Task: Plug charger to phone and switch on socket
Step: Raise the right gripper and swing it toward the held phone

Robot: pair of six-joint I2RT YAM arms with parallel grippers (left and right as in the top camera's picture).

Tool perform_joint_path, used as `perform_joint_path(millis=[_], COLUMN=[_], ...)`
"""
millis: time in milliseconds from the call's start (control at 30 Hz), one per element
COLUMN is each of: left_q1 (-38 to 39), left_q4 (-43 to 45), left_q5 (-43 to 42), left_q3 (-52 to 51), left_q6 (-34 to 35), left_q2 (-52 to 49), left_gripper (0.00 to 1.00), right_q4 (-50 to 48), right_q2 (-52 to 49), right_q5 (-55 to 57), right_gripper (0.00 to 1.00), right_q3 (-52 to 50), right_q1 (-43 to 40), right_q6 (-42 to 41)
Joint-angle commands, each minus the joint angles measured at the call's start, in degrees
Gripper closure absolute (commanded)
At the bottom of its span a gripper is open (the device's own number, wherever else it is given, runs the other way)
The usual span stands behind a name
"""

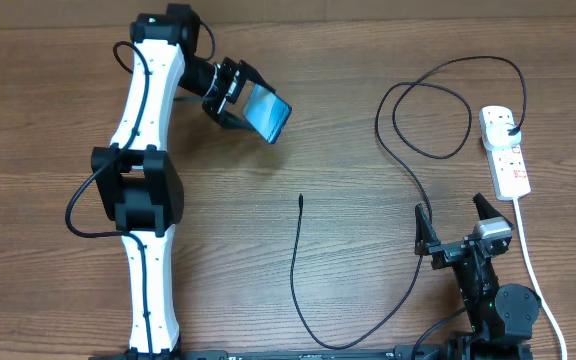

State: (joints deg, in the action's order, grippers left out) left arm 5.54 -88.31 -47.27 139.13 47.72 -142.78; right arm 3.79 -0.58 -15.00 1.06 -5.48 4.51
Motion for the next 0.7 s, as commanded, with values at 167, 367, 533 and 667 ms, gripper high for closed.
perform_joint_path(millis=[167,367,533,667], left_q1=[3.5,5.4,5.8,5.7], left_q4=[-4.9,-6.2,-6.1,-6.1], left_q5=[9.2,10.3,10.3,10.3], left_q3=[1.9,1.9,1.9,1.9], left_q6=[-4.4,-6.2,-6.2,-6.2], left_q2=[0.1,0.1,0.1,0.1], left_gripper=[0.96,0.96,0.96,0.96], right_q4=[-0.4,-1.1,-2.9,-3.7], right_q2=[0.4,0.4,0.4,0.4], right_q5=[0.4,-2.1,-3.3,-3.3], right_gripper=[0.00,0.00,0.00,0.00], right_q3=[-0.6,-0.6,-0.6,0.0], right_q1=[0.5,0.5,0.5,0.5], right_q6=[0.0,0.0,-4.7,-13.2])
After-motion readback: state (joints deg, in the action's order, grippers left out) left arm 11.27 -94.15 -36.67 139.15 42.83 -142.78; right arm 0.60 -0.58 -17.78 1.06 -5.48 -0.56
